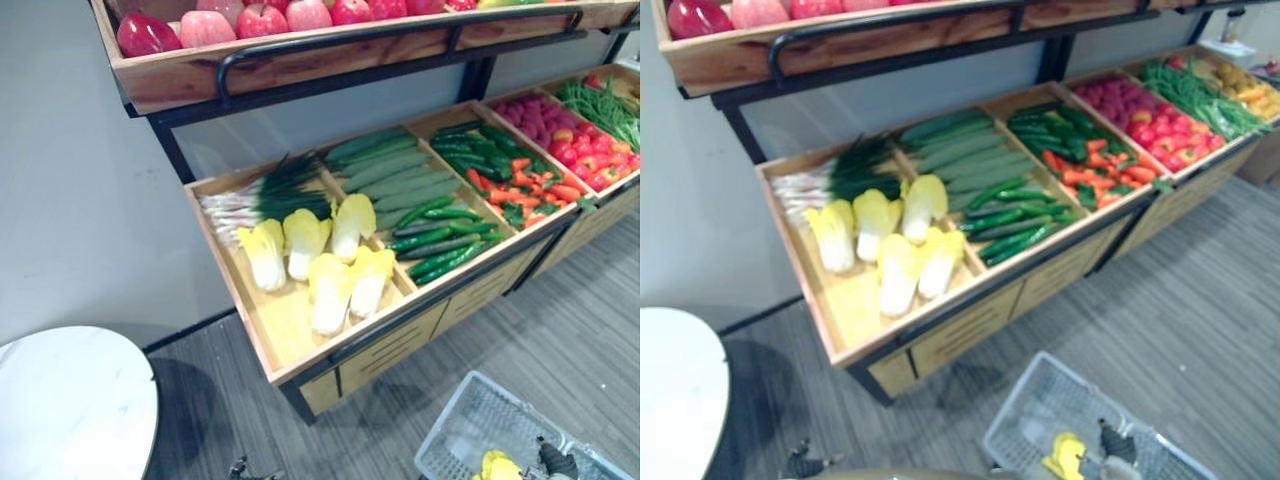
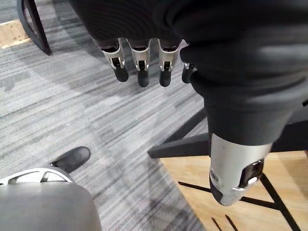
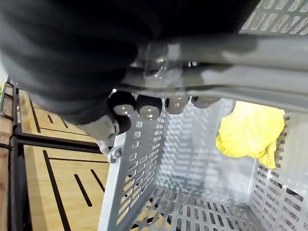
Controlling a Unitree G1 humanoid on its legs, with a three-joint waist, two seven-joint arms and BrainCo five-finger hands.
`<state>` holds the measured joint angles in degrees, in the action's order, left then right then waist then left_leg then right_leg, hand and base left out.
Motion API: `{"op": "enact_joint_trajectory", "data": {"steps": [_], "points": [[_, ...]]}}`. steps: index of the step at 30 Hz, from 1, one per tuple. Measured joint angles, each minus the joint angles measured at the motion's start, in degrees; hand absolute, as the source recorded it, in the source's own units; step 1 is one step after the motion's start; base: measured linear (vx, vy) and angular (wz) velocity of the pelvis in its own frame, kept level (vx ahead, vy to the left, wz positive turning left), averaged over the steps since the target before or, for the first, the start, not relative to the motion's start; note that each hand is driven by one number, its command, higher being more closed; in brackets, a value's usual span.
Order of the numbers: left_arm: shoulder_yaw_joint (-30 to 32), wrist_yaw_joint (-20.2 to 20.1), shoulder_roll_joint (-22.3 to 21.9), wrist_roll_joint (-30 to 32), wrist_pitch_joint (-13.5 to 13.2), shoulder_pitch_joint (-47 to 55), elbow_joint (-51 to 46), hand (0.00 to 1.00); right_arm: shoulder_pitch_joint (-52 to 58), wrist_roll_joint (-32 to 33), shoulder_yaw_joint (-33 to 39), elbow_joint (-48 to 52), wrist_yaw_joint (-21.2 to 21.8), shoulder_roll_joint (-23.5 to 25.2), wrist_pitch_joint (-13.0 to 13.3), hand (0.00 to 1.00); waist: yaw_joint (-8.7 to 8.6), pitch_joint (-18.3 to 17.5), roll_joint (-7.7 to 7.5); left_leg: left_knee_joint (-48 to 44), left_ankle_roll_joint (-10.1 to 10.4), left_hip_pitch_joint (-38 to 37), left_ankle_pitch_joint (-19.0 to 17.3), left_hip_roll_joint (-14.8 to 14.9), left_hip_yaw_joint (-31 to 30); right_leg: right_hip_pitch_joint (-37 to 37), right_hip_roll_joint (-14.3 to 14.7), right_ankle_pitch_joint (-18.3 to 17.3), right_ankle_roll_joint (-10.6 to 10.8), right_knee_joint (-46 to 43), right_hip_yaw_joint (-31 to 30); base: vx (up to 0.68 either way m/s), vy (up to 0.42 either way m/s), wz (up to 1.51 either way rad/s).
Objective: Pick vegetable in the basket
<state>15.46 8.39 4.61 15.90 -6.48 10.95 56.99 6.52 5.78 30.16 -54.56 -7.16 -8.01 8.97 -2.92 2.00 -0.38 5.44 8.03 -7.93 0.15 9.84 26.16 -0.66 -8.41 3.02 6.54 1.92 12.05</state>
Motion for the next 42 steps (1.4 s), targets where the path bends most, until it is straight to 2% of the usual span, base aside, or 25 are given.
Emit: {"op": "enact_joint_trajectory", "data": {"steps": [5, 8, 9, 10, 11, 12, 13, 14, 15, 16, 17, 20, 21, 22, 23, 24, 26, 29, 30, 31, 33, 37, 40, 41, 42], "points": [[-1.49, -0.78, 1.51, 0.03, 0.08, -0.31, 0.20, 0.00, 0.15, 4.34, 3.08, 1.18, 0.19, 0.64, 0.00, 1.00, -0.17, 1.24, -0.88, 0.38, -0.20, -0.90, -0.81, -1.09, 3.01, 3.80, -1.67, -1.16, 0.85, -5.36, -3.62, -0.09, 0.032, -0.29], [-2.24, -0.92, 3.83, 0.10, 0.07, -0.58, 0.15, 0.00, 0.43, 4.32, 3.03, 5.51, 0.12, 3.29, -0.07, 1.00, -0.26, 2.22, -2.55, 0.38, -0.43, -0.04, -0.84, -2.48, 7.53, 6.67, -1.96, -0.04, 3.60, -3.52, -7.25, -0.12, 0.042, -0.74], [-1.79, -1.02, 4.67, 0.13, 0.11, -0.75, 0.07, 0.00, 0.73, 4.35, 2.99, 7.16, -0.02, 4.53, -0.21, 1.00, -0.29, 2.47, -2.61, 0.26, -2.38, 0.31, 0.12, -1.63, 11.27, 6.71, -2.28, -4.19, 5.51, -0.96, -3.77, -0.13, 0.042, -0.89], [-1.60, -1.00, 4.32, 0.12, 0.12, -0.53, -0.08, 0.00, 0.26, 4.35, 2.97, 7.13, -0.08, 4.45, -0.17, 1.00, -0.23, 2.52, -0.40, 0.22, -2.43, 0.52, 0.13, -0.14, 12.79, 6.93, -2.03, -6.14, 3.56, -2.16, 0.23, -0.14, 0.073, -1.20], [-1.07, -1.03, 4.53, 0.07, 0.08, -0.21, -0.75, 0.00, -0.96, 4.35, 2.85, 7.09, -0.15, 4.51, -0.16, 1.00, -0.26, 3.94, -0.33, -0.69, -2.29, -0.51, 0.04, 2.29, 15.47, 8.69, -2.95, -4.21, -2.89, -13.81, 9.29, -0.04, 0.036, -0.92], [-0.25, -1.14, 5.15, 0.04, 0.08, -0.20, -1.53, 0.00, -0.75, 4.35, 2.48, 7.04, -0.07, 4.66, -0.14, 1.00, -0.44, 4.40, -1.84, -2.23, -2.18, -0.85, -0.68, 2.13, 16.36, 8.27, -3.83, 1.52, -4.62, -17.30, 11.33, 0.04, 0.054, -1.36], [1.85, -1.54, 5.87, -0.04, 0.26, 0.09, -1.85, 0.00, -1.50, 4.40, 0.44, 6.33, 0.04, 3.96, -0.18, 1.00, 0.25, 4.58, -4.27, -5.04, -3.06, -0.54, -2.64, 2.12, 18.77, 8.98, -3.41, 3.77, -5.76, -15.63, 11.71, 0.00, -0.010, -1.12], [2.31, -1.82, 5.41, -0.03, 0.29, 0.63, -1.12, 0.00, -2.42, 4.40, 0.06, 6.10, 0.10, 3.21, -0.19, 1.00, 0.40, 4.24, -2.80, -4.36, -3.57, -0.36, -3.02, 3.67, 19.68, 8.18, -1.46, 5.60, -6.65, -12.02, 10.92, -0.05, -0.058, -1.34], [3.00, -2.12, 4.54, -0.05, 0.20, 0.31, -0.32, 0.00, -3.49, 4.42, 0.33, 5.82, -0.07, 3.09, -0.25, 1.00, 0.57, 4.06, -2.36, -3.38, -2.59, -1.20, -2.46, 4.40, 22.91, 7.85, -0.50, 4.71, -6.87, -11.49, 10.83, -0.07, -0.049, -1.03], [2.84, -2.17, 4.30, -0.19, -0.08, 0.14, -0.36, 0.00, -4.19, 4.40, 0.32, 4.92, -0.02, 2.70, -0.56, 1.00, 0.10, 4.05, -2.70, -4.51, -2.61, -1.55, -2.25, 4.68, 25.06, 8.33, -2.89, -1.49, -7.54, -20.35, 13.20, 0.06, -0.058, -0.98], [2.46, -2.46, 4.34, -1.24, -0.11, -0.05, -0.23, 0.00, -4.13, 4.40, 0.14, 3.92, 0.01, 2.59, -0.83, 1.00, 0.03, 3.78, -3.08, -6.02, -2.67, -1.51, -2.29, 5.16, 26.51, 6.85, -5.11, -3.03, -6.09, -23.62, 14.73, 0.08, -0.025, -0.76], [1.86, -2.45, 4.23, -2.17, -0.43, -0.26, -0.01, 0.00, -5.03, 4.23, -2.95, 3.68, 0.02, 2.15, -1.15, 1.00, 0.29, 3.79, -3.34, -10.78, -2.72, 0.41, -2.35, 7.21, 30.00, 6.50, -7.77, -3.91, -4.99, -21.83, 15.89, 0.04, -0.214, -0.79], [1.90, -2.42, 4.40, -2.19, -0.38, -0.57, 0.07, 0.00, -5.32, 4.20, -4.43, 3.69, 0.10, 2.19, -1.26, 1.00, 0.20, 3.80, -3.59, -12.70, -2.69, 1.09, -2.36, 8.17, 30.97, 6.51, -7.17, -5.24, -2.63, -19.86, 15.87, 0.00, -0.268, -0.77], [1.96, -2.42, 4.28, -2.20, -0.35, -0.55, 0.18, 0.00, -5.36, 4.20, -5.36, 4.12, 0.14, 2.02, -1.37, 1.00, 0.64, 3.56, -3.86, -14.50, -2.62, 1.35, -2.41, 9.32, 32.11, 6.11, -5.80, -6.55, -1.81, -17.64, 15.74, -0.02, -0.381, -0.88], [2.06, -2.39, 3.70, -2.21, -0.35, -1.12, 0.23, 0.00, -5.42, 4.19, -6.47, 4.68, 0.15, 1.51, -1.40, 1.00, 1.40, 3.66, -2.96, -16.21, -2.63, 1.61, -2.40, 10.83, 33.31, 6.25, -4.18, -7.56, -2.84, -15.50, 15.47, -0.05, -0.398, -0.88], [2.14, -2.39, 1.42, -2.20, -0.36, -2.59, 0.43, 0.00, -4.89, 4.18, -7.28, 6.64, 0.25, 0.39, -1.53, 1.00, 1.14, 4.39, -0.43, -19.08, -2.60, 1.95, -2.36, 13.87, 33.62, 5.73, -1.69, -8.18, -3.86, -13.90, 15.52, -0.05, -0.361, -0.61], [1.70, -2.34, -1.10, -2.14, -0.42, -3.51, 0.80, 0.00, -3.08, 4.22, -8.20, 9.49, 0.23, -0.30, -1.58, 1.00, -0.36, 4.90, 1.59, -23.02, -2.42, 1.41, -1.55, 17.53, 33.03, 4.19, 0.72, -9.22, -5.44, -14.09, 15.55, -0.06, -0.304, -0.27], [0.03, -2.15, -2.15, -2.24, -0.49, -3.89, 1.17, 0.00, -0.85, 6.22, -11.04, 13.72, 0.92, 0.00, -0.92, 1.00, -1.32, 5.01, 1.41, -31.00, -3.19, 1.46, 2.05, 21.46, 29.96, 3.20, 2.29, -11.56, -6.65, -14.25, 11.28, -0.07, -0.216, -0.55], [0.06, -2.06, -2.08, -2.42, -0.67, -3.98, 1.05, 0.00, -1.08, 8.38, -12.60, 14.01, 1.37, 0.01, -0.77, 1.00, -1.24, 5.34, 0.94, -32.61, -1.68, 4.33, -1.44, 18.62, 19.46, 3.48, 2.14, -11.74, -6.91, -13.84, 8.83, -0.09, -0.129, -0.76], [0.01, -1.92, -1.89, -2.71, -0.93, -3.97, 0.88, 0.00, -1.09, 8.94, -12.89, 14.16, 1.47, -0.02, -0.77, 1.00, -1.16, 5.49, 0.70, -32.48, -0.76, 5.50, -3.22, 16.16, 14.08, 3.48, 2.06, -11.84, -7.03, -13.61, 7.59, -0.10, -0.073, -1.01], [-0.62, -1.25, -1.87, -4.52, -1.15, -3.21, -0.51, 0.00, -1.13, 10.58, -13.29, 14.34, 2.63, -0.07, -0.63, 1.00, 0.42, 5.62, 0.56, -26.21, -0.08, 6.58, -7.36, 6.08, -2.01, 3.14, 2.63, -11.76, -6.40, -11.88, 1.73, -0.04, -0.045, -1.25], [-1.78, -1.02, -1.77, -4.53, -2.10, -2.26, -1.09, 0.00, -0.11, 10.91, -13.16, 15.00, 2.86, -0.92, -0.60, 1.00, 1.26, 5.75, 1.66, -15.14, 0.05, 7.75, -7.20, 1.35, -6.88, 2.23, 3.86, -11.34, -5.73, -9.62, 0.17, 0.00, 0.038, -0.81], [-2.96, -1.24, -2.22, -4.49, -2.15, -1.86, -0.98, 0.00, 0.60, 11.08, -12.99, 16.17, 2.76, -2.36, -0.64, 1.00, 1.81, 5.69, 4.34, -12.39, -0.54, 10.21, -6.15, -0.60, -11.40, 1.93, 4.87, -10.14, -3.97, -8.02, -0.78, 0.09, 0.168, -0.33], [-3.31, -1.23, -2.27, -4.49, -2.15, -1.91, -0.95, 0.00, 0.58, 11.08, -12.96, 16.43, 2.73, -2.33, -0.63, 1.00, 1.77, 5.78, 4.64, -12.58, -0.76, 10.65, -6.45, -0.91, -11.43, 2.47, 4.59, -9.98, -3.71, -8.31, -0.80, 0.20, 0.226, -0.15], [-3.93, -1.29, -1.89, -4.48, -2.29, -2.14, -1.03, 0.00, 0.28, 11.08, -12.97, 16.63, 2.71, -2.35, -0.63, 1.00, 1.94, 6.45, 3.86, -13.04, -1.11, 10.67, -6.92, -1.67, -11.40, 3.02, 3.67, -9.98, -3.60, -9.06, -0.97, 0.17, 0.166, 0.09]]}}
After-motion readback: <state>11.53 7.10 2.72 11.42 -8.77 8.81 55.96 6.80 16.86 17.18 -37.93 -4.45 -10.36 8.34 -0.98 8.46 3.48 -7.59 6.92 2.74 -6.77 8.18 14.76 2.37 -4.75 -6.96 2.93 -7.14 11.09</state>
